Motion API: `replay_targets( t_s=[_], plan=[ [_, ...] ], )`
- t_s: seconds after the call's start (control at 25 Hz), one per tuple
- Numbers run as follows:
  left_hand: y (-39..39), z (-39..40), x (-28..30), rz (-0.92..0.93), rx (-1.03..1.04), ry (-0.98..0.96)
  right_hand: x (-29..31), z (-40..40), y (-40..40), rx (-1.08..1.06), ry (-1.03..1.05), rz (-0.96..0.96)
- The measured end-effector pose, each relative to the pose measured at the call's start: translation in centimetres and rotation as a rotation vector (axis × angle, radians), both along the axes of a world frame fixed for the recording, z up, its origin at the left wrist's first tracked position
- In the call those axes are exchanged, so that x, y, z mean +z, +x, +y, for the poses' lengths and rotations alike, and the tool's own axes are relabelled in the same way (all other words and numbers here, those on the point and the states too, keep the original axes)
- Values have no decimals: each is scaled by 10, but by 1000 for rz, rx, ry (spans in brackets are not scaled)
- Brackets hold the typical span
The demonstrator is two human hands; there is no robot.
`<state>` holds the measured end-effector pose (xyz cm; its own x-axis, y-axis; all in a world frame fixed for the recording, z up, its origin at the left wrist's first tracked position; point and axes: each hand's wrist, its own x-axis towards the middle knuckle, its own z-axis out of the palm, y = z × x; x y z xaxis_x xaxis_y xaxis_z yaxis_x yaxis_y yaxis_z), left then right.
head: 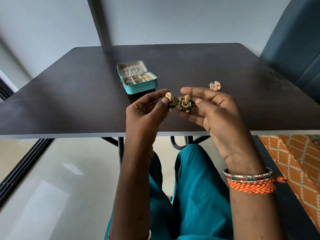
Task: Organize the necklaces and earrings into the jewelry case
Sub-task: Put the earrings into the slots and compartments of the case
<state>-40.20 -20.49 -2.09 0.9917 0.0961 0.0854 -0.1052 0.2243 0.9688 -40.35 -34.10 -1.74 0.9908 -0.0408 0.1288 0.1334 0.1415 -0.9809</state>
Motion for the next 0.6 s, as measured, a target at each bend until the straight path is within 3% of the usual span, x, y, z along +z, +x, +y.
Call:
replay_targets(
  t_s=[0.4,0.6],
  plan=[
    [-3,-7,-2,38,-12,-26,-11,0,2,-51,-29,28],
    [-4,-8,-3,-16,-13,92,-11,-1,0,-65,-96,9]
  ],
)
